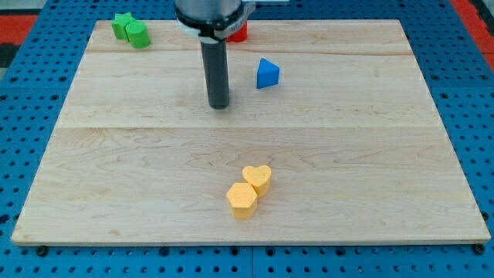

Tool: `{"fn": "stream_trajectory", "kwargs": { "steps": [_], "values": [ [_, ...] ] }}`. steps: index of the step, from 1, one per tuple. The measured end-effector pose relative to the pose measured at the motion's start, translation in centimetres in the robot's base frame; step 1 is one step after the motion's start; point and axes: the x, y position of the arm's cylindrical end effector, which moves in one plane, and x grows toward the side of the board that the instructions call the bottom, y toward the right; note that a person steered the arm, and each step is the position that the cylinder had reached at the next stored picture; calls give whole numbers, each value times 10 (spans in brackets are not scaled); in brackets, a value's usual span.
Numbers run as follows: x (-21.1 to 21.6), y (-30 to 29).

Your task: Push your arm closer to the red star

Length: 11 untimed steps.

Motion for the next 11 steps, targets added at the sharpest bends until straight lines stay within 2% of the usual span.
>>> {"fn": "stream_trajectory", "kwargs": {
  "steps": [1, 3, 5, 6, 7, 9, 10, 11],
  "values": [
    [-21, -3],
    [-24, -10],
    [-44, -100],
    [-95, -66],
    [-118, -63],
    [-141, -66],
    [-168, -64],
    [-175, -31]
  ]
}}
